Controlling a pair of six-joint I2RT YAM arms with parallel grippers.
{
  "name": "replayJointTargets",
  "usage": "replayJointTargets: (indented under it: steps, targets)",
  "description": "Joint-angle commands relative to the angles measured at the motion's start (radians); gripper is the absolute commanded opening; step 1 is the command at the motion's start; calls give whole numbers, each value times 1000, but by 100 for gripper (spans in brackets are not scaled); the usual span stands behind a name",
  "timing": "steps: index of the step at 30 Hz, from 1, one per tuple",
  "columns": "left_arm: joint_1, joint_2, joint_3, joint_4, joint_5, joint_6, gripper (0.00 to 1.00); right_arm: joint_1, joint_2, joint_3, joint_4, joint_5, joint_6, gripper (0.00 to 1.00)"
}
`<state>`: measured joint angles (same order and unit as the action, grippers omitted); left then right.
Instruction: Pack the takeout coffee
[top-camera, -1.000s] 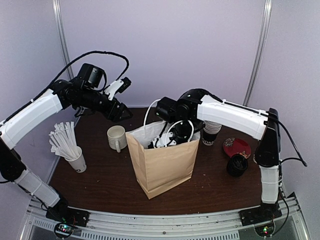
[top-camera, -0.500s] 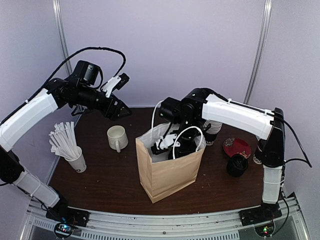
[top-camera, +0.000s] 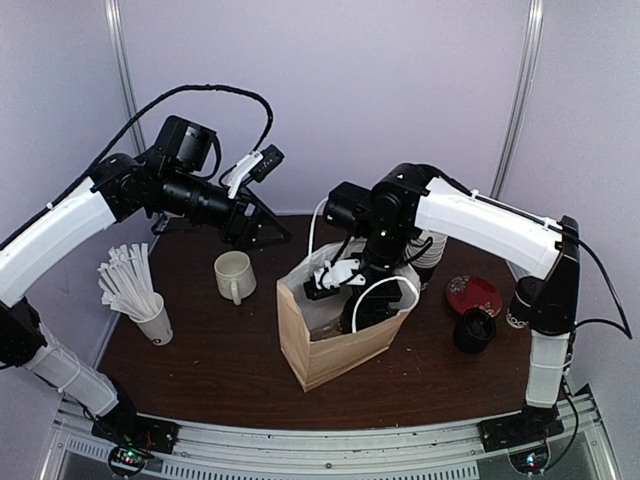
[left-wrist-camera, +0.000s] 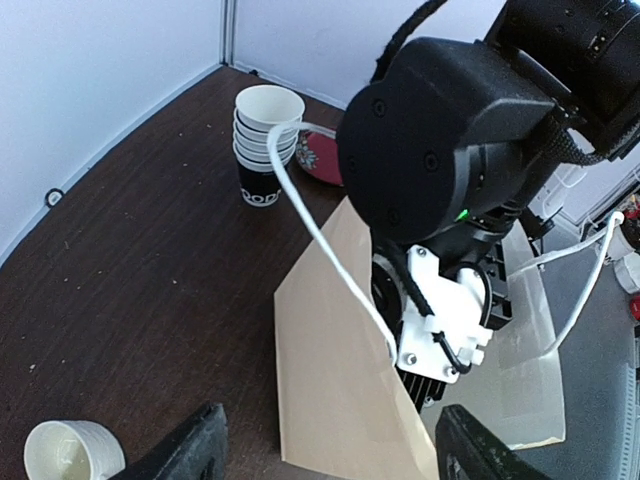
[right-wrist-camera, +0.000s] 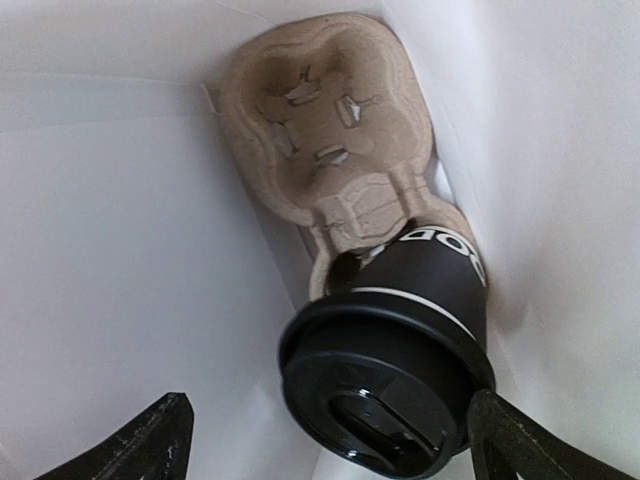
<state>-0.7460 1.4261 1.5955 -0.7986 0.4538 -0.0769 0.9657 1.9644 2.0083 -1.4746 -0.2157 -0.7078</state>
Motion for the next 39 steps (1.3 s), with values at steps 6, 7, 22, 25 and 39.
replayJointTargets:
  steps: [6,7,22,25,39]
  targets:
    - [-44,123,17,215,16,-138,71,9,-35,11,-14,-40,11,99]
    - [-44,131,15,239,20,-147,69,10,-33,13,-15,-43,13,99]
    - [-44,250,70,334,45,-180,0,36,-77,47,-22,-97,-16,81]
    - [-43,245,69,345,40,-178,0,36,-75,70,-33,-90,-22,86]
    - [-36,194,59,315,-19,-143,0,30,-173,204,-13,-21,-30,94]
